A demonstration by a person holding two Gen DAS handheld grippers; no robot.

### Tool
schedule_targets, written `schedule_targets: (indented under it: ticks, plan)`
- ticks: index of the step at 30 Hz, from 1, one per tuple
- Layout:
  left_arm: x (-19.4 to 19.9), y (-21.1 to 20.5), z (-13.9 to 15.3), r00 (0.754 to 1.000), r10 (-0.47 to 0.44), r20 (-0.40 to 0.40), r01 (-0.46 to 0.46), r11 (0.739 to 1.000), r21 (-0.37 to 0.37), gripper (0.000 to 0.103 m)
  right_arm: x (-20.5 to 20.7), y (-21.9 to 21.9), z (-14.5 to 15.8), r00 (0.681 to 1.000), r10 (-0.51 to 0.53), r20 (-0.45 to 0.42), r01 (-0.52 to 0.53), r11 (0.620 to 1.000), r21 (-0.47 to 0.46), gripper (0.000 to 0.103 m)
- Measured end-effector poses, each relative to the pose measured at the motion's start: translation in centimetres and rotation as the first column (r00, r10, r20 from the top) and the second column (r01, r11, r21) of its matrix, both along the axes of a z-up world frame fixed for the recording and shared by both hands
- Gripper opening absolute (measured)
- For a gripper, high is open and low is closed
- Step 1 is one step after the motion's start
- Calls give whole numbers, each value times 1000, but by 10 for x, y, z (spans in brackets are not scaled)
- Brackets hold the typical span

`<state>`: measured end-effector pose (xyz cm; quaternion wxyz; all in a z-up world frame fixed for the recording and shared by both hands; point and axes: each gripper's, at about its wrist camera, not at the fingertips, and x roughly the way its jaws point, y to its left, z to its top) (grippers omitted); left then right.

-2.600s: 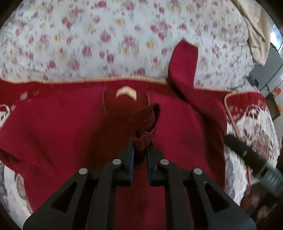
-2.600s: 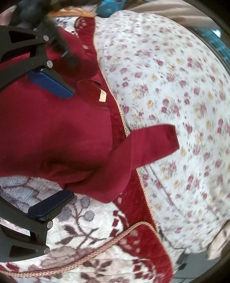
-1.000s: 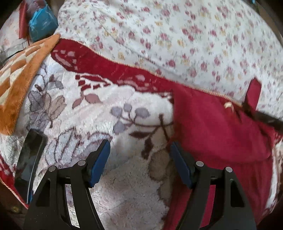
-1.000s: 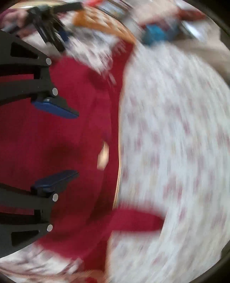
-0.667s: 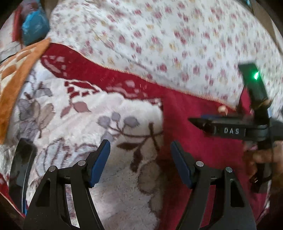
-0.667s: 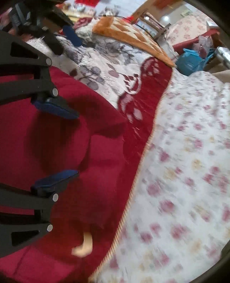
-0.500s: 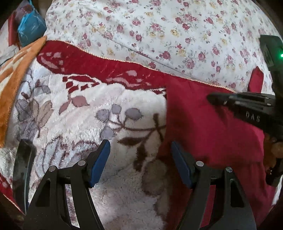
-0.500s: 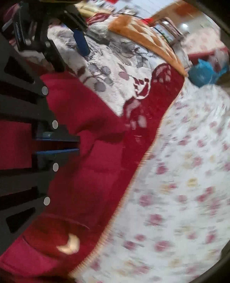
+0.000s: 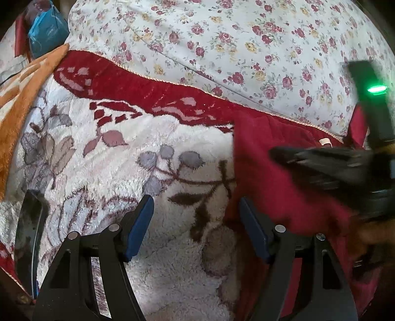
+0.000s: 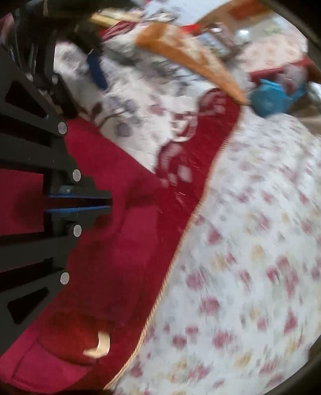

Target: Fold small clothes

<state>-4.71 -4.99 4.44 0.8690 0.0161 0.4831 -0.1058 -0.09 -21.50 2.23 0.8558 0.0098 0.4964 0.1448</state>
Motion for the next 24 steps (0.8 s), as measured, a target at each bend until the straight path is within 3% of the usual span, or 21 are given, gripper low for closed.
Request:
schedule_targets:
  ticks: [2,3,7,9,10,11,16,22,24]
  plan:
    - [0,-1,1,1000,-1,12,0,1000,10,73,6,11,-17,999,-36,-3,36,999,-12,4]
    - [-1,-1,3,1000,-1,23,1,1000,14,73,8,12,-18,997,-63,32,62,998,27,4]
    - [-4,0,10,998,-11,58,11,1000,-7,72,6,4,-11,994,-106,-12,107,990,93,5]
    - [-7,-1,16,997,-22,78,25,999,-40,72,-9,-7,-1,993,-113,-22,114,989,91,17]
    - [-9,-2,18,996,-27,85,32,998,-51,72,-20,-14,5,992,-122,-13,123,990,75,38]
    - [-11,-3,20,995,-35,93,41,997,-60,72,-36,-27,12,989,-145,4,145,988,52,52]
    - [-19,-16,22,992,-74,106,80,995,-54,72,-94,-92,22,962,-273,6,273,961,-39,53]
    - [-24,-37,12,988,-133,77,136,990,-41,72,-146,-186,0,849,-527,-30,521,846,-112,53]
    - [-24,-45,6,987,-152,49,154,988,-19,72,-152,-202,-2,848,-528,-35,526,848,-60,53]
